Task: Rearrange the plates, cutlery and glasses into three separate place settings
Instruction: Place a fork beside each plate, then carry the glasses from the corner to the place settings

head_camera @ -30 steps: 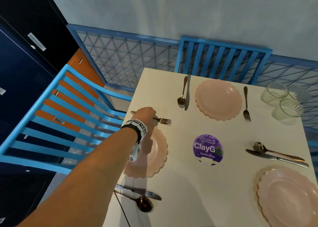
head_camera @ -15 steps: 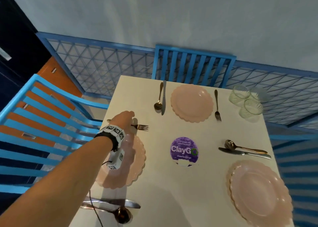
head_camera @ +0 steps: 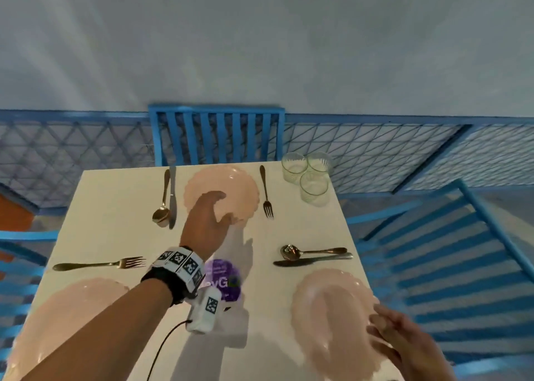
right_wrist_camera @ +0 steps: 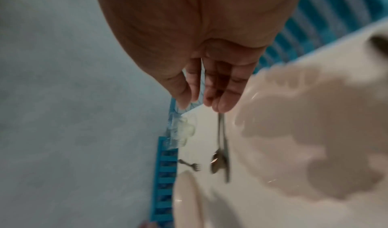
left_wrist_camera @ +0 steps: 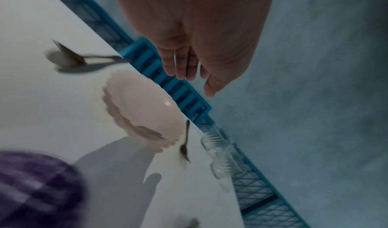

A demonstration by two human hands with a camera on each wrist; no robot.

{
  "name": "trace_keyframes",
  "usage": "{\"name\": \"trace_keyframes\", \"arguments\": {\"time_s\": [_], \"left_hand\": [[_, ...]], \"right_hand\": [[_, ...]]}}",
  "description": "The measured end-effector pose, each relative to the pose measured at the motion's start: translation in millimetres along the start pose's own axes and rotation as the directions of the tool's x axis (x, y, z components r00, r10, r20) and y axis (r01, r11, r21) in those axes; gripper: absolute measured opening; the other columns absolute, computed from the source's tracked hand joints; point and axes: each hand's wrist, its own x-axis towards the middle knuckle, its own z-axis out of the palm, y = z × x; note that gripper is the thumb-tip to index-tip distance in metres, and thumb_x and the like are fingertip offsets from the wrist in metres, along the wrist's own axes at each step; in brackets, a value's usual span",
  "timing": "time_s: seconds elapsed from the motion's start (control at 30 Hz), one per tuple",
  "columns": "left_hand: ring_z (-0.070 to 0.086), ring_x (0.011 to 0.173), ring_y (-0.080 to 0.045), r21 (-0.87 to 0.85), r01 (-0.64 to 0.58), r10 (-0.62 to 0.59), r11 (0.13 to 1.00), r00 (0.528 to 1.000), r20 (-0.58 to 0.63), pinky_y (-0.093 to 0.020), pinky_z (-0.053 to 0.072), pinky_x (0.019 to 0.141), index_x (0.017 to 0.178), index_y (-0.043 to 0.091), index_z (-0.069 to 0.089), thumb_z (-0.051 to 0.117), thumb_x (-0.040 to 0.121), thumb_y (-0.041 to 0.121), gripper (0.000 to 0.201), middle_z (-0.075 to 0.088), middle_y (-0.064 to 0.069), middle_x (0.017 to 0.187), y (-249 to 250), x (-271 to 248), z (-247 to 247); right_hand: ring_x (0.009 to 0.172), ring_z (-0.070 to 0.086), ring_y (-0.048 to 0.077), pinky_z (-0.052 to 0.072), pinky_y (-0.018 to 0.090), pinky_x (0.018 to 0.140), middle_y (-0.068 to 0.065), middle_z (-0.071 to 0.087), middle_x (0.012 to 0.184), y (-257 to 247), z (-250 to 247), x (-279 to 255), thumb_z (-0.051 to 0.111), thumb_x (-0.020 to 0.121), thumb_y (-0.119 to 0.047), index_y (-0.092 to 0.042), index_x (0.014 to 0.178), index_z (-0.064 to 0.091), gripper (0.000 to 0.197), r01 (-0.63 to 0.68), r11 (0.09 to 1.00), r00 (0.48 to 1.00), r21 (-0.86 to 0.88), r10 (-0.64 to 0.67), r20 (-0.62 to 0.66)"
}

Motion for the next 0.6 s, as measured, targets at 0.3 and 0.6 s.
{"name": "trace_keyframes", "arguments": {"time_s": [0.3,0.6], "left_hand": [[0.055,0.124,-0.019,-0.258,0.185,-0.171,0.948,0.982,0.079,-0.041,0.046,0.106,0.135,0.014,0.049,0.081,0.083,0.021,0.061,0.057,0.001,0.132,55,106,133],[0.048,0.129,-0.02,-0.279,0.231,-0.196,0.932,0.969,0.148,-0.029,0.042,0.103,0.148,0.017,0.034,0.089,0.07,0.009,0.096,0.047,0.007,0.128,33,178,213]], "right_hand": [[0.125,0.054,0.018,0.045,0.046,0.11,-0.004,0.054,0.134,-69,118,174,0.086,0.076,-0.022,-0.026,0.136,0.048,0.071,0.219,0.975,0.975,-0.038,-0.22,-0.024],[0.116,0.046,0.01,0.047,0.028,0.101,-0.002,0.047,0.137,-77,151,270,0.09,0.069,-0.014,-0.017,0.146,0.036,0.094,0.336,0.928,0.941,-0.159,-0.339,0.008]]}}
